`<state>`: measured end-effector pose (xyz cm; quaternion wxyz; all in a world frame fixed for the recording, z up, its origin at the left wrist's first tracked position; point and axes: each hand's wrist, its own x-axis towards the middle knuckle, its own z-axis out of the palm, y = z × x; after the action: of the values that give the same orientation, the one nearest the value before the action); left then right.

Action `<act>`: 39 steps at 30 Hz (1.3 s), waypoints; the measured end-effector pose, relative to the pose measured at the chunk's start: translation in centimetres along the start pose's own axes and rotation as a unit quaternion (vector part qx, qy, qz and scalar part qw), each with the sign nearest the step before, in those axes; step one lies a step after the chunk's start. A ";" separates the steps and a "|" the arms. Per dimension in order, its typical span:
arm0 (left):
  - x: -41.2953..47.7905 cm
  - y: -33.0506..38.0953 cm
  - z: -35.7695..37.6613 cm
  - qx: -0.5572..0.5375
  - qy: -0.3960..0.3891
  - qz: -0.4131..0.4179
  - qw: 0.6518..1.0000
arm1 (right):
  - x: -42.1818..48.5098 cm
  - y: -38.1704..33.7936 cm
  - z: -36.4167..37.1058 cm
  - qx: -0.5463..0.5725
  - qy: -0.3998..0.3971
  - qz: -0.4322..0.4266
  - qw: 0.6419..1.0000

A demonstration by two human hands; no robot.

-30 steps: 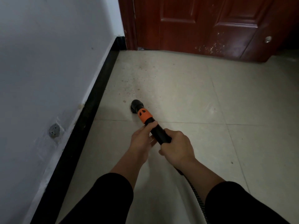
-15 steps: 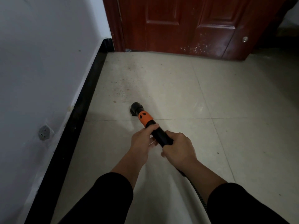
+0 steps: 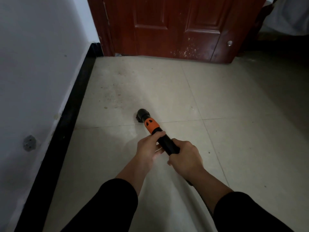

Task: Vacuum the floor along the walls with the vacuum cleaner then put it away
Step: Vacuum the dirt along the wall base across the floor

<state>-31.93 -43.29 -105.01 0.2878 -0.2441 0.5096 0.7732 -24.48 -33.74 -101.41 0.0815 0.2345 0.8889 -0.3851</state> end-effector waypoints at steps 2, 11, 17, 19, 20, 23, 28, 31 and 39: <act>0.1 -0.1 0.6 0.009 -0.001 -0.006 1.000 | 0.4 0.3 -0.7 -0.001 0.001 0.011 1.000; 2.3 0.6 4.5 -0.001 0.022 -0.035 0.999 | 4.1 0.9 -5.0 -0.012 -0.050 0.003 0.999; 2.5 1.1 7.6 -0.012 0.040 -0.040 0.998 | 5.8 1.6 -7.9 0.008 -0.074 0.007 0.997; 2.3 1.4 8.5 -0.002 0.042 -0.043 0.998 | 6.3 1.5 -8.7 0.015 -0.081 0.011 0.997; 2.2 1.6 8.9 0.003 0.047 -0.044 0.998 | 6.5 1.5 -9.0 0.016 -0.086 0.012 0.996; 2.4 2.2 9.7 0.018 0.059 -0.043 0.997 | 7.4 1.2 -9.6 0.016 -0.099 0.015 0.995; 3.6 3.6 9.6 0.028 0.066 -0.046 0.996 | 9.0 0.7 -8.7 0.029 -0.102 0.008 0.994; 4.4 4.7 9.0 0.028 0.056 -0.044 0.997 | 10.0 0.1 -7.9 0.039 -0.096 0.005 0.995; 5.8 7.1 8.7 0.014 0.043 -0.034 0.998 | 11.9 -2.6 -7.6 0.048 -0.090 0.026 0.994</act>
<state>-41.72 -36.32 -101.10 0.2948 -0.2902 0.5241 0.7444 -35.87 -25.63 -98.36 0.1603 0.2258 0.8521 -0.4442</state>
